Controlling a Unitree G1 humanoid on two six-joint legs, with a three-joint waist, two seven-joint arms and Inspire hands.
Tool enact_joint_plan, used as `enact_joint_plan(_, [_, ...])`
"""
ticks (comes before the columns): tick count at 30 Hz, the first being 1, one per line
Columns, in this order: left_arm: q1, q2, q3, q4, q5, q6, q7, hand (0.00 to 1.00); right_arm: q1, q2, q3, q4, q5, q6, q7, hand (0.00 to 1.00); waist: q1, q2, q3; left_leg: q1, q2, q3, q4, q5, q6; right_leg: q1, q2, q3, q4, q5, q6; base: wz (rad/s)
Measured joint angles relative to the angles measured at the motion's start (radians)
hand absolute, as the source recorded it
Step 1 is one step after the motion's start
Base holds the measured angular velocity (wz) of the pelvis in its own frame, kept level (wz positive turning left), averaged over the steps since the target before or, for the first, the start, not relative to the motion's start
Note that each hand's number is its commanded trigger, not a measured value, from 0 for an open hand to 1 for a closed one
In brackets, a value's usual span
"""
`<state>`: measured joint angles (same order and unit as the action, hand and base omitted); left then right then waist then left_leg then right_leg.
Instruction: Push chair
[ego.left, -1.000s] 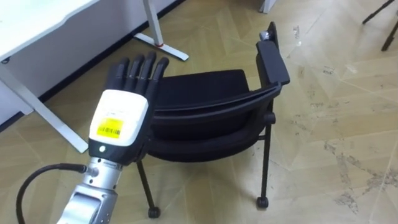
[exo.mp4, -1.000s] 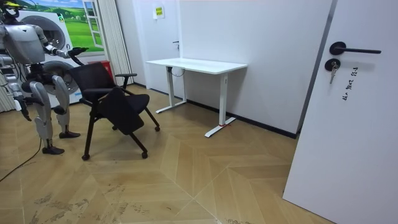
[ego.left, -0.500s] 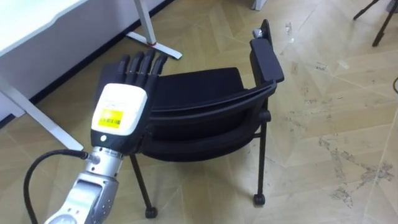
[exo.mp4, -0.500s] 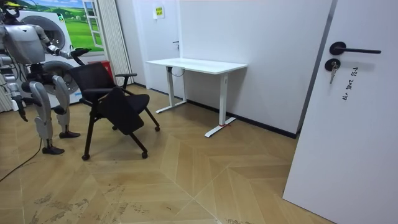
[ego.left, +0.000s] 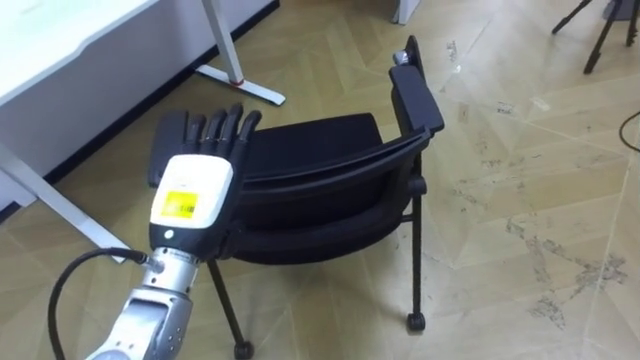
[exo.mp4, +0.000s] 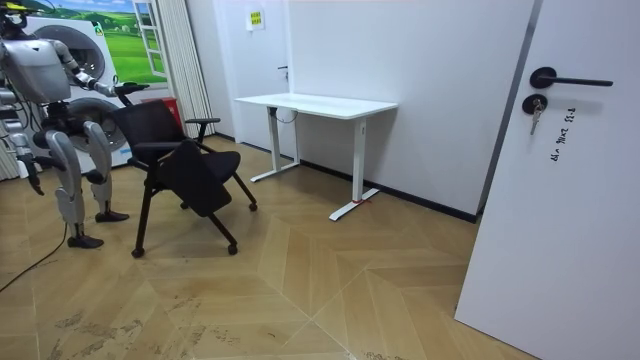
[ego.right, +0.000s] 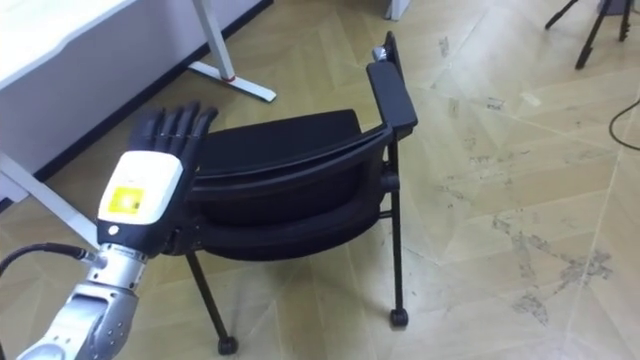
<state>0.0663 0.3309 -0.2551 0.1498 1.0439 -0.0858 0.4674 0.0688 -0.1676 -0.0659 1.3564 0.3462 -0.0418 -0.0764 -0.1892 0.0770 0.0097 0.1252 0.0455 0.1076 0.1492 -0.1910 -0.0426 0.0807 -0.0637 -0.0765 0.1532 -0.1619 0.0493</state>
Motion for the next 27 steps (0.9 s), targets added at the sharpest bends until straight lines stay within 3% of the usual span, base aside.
enact_joint_plan(5, [-0.03,0.0,0.027,0.027,-0.071,0.004,0.0,0.0,-0.002,0.0,-0.023,0.0,-0.029,0.0,-0.001,0.0,0.0,0.002,-0.0013,0.002,0.0,0.001,-0.001,0.0,0.0,0.0,0.004,0.022,-0.001,0.0,0.0,0.0])
enact_joint_plan(12, [-0.03,0.0,0.028,0.03,-0.072,0.008,-0.001,0.0,-0.001,0.0,-0.05,0.0,-0.045,-0.001,-0.001,0.0,-0.001,0.001,-0.0011,0.004,0.0,0.002,-0.005,0.0,0.0,0.001,0.005,0.024,-0.002,0.0,-0.001,0.0])
enact_joint_plan(17, [-0.03,-0.001,0.03,0.071,-0.148,0.006,-0.015,0.0,-0.002,0.003,-0.054,-0.006,-0.046,-0.001,0.007,0.0,0.001,-0.009,0.0,0.01,0.0,0.013,-0.005,0.0,0.0,0.001,0.006,0.036,0.001,0.0,-0.001,-0.05])
enact_joint_plan(27, [-0.03,-0.003,0.056,0.089,-0.169,0.006,-0.048,0.0,-0.001,0.009,-0.054,-0.007,-0.045,-0.001,0.031,0.0,0.001,-0.027,-0.0054,0.02,0.0,0.03,-0.005,0.0,0.0,0.002,0.007,0.052,0.002,0.001,-0.001,-0.05])
